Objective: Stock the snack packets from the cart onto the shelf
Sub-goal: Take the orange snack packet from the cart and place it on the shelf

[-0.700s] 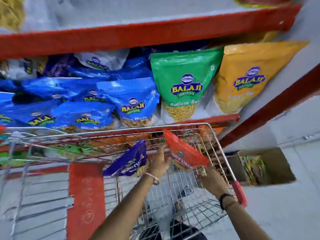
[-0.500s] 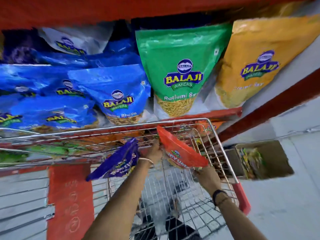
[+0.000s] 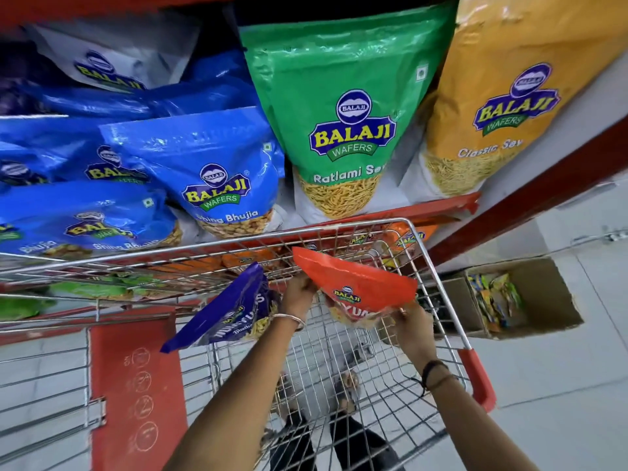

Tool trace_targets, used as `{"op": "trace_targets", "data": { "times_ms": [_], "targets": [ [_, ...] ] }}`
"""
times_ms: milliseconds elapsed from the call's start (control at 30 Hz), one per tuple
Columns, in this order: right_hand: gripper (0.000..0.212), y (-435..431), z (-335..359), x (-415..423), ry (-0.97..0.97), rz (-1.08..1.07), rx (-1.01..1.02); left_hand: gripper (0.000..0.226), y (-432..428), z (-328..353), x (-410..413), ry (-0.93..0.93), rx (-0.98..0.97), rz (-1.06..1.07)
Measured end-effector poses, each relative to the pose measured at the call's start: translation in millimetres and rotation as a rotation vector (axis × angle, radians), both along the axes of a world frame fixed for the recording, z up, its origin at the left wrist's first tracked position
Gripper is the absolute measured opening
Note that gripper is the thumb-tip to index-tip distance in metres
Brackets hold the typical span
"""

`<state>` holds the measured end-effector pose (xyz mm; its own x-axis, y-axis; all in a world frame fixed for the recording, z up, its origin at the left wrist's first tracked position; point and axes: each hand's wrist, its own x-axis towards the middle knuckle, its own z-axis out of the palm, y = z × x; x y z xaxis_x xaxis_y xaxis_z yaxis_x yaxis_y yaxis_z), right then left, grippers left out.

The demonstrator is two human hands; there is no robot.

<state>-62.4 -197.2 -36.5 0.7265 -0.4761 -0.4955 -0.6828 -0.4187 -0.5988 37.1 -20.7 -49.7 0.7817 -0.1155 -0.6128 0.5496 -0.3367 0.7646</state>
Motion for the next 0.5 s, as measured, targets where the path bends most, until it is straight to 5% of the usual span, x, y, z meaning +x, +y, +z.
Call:
{"op": "trace_targets", "data": {
  "times_ms": [133, 233, 400, 500],
  "targets": [
    [0.03, 1, 29, -1, -0.129, -0.148, 0.295, 0.023, 7, 29, -20, 0.054, -0.136, 0.223],
    [0.04, 4, 54, -4, -0.231, -0.141, 0.336, 0.023, 13, 59, -34, 0.059, -0.252, 0.418],
    [0.012, 18, 121, 5, -0.502, -0.105, 0.434, 0.022, 27, 120, -38, -0.136, -0.378, 0.441],
    [0.022, 23, 170, 15, -0.647, -0.137, 0.508, 0.013, 33, 172, -32, -0.232, -0.493, 0.453]
  ]
}}
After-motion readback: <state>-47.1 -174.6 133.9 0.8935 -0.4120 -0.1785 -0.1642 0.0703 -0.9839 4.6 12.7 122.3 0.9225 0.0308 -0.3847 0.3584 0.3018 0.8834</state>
